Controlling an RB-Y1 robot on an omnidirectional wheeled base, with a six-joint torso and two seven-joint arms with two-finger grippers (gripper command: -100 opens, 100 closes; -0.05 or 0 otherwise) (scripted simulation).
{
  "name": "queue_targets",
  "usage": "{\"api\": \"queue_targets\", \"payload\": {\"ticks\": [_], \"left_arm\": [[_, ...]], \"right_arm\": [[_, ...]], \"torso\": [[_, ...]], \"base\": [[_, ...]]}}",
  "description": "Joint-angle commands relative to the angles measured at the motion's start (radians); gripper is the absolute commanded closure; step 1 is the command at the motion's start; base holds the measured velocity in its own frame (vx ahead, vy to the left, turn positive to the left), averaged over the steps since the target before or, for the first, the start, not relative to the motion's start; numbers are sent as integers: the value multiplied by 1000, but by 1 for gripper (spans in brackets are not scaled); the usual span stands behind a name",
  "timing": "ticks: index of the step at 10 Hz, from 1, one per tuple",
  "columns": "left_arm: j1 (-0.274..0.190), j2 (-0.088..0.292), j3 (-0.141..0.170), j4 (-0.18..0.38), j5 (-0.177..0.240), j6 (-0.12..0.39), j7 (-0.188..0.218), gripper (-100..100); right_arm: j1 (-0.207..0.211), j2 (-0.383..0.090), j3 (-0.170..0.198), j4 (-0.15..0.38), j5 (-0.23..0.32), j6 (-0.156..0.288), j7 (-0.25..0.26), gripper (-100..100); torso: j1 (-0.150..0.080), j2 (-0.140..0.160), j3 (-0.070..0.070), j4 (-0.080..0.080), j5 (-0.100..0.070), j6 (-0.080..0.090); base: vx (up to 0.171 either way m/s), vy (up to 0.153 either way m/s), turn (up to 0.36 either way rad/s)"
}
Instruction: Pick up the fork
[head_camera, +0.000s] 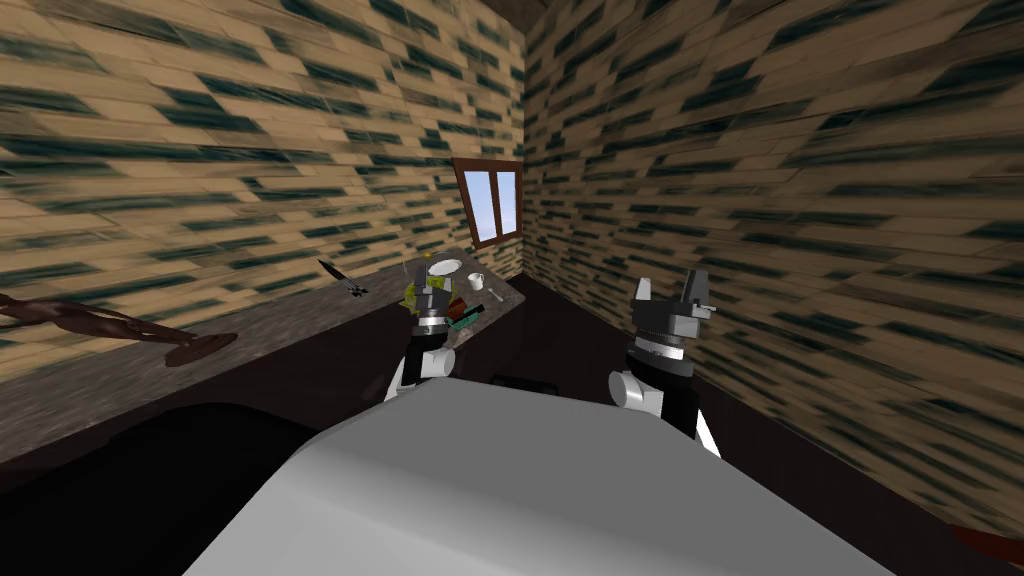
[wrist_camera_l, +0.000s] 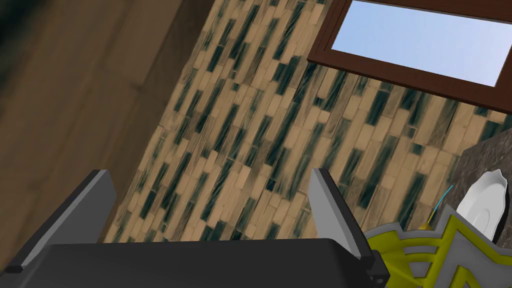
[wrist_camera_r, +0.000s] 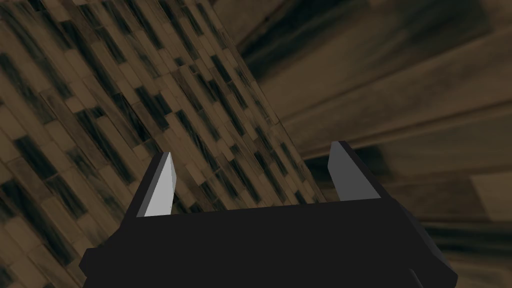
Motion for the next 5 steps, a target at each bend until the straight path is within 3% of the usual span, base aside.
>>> {"api": "queue_targets", "payload": {"ticks": [1,5], "left_arm": [[-1,45,6,4,13,32,-9,-100],[1,118,24,18,59,135,-40,-100]], "right_arm": [[0,0,0,0,0,0,0,0],[0,0,0,0,0,0,0,0]], "torso": [[0,0,0,0,0,0],[-2,-3,-2,-1,0,0]], "base": [[24,-16,-80],[45,-32,-97]]}}
